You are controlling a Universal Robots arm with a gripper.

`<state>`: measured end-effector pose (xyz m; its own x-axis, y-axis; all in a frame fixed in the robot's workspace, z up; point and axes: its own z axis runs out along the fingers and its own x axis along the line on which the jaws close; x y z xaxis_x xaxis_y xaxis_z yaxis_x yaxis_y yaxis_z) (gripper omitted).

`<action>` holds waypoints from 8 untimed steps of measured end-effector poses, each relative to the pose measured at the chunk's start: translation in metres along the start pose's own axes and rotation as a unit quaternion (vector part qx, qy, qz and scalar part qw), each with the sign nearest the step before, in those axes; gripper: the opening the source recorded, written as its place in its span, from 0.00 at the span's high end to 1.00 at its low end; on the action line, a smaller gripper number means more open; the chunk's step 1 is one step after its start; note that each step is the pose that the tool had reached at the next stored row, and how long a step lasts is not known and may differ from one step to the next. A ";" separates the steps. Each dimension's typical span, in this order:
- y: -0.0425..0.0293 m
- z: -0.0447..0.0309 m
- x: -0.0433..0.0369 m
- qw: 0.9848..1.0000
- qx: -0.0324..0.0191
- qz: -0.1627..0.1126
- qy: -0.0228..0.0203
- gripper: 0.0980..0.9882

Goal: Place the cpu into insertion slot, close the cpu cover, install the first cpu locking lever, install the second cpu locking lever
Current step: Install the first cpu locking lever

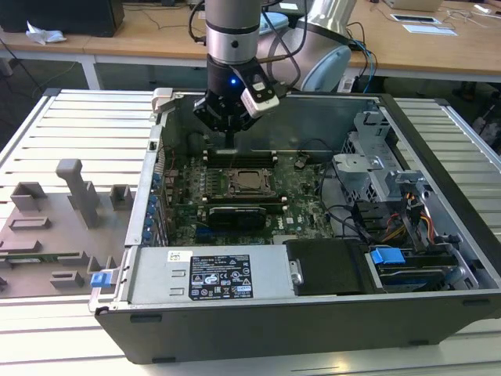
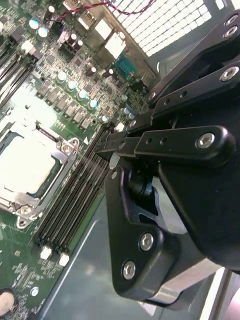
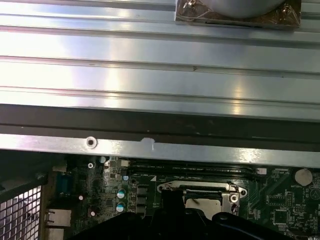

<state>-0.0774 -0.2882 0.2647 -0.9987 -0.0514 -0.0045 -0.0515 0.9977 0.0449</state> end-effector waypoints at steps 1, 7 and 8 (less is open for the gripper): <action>-0.0001 0.0000 -0.0017 1.000 0.000 0.000 0.000 0.99; -0.0006 0.0000 -0.0107 1.000 0.000 0.000 0.001 0.99; -0.0006 0.0001 -0.0115 1.000 0.000 0.000 0.001 0.99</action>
<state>-0.0658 -0.2882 0.2647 -0.9987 -0.0514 -0.0027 -0.0514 0.9977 0.0449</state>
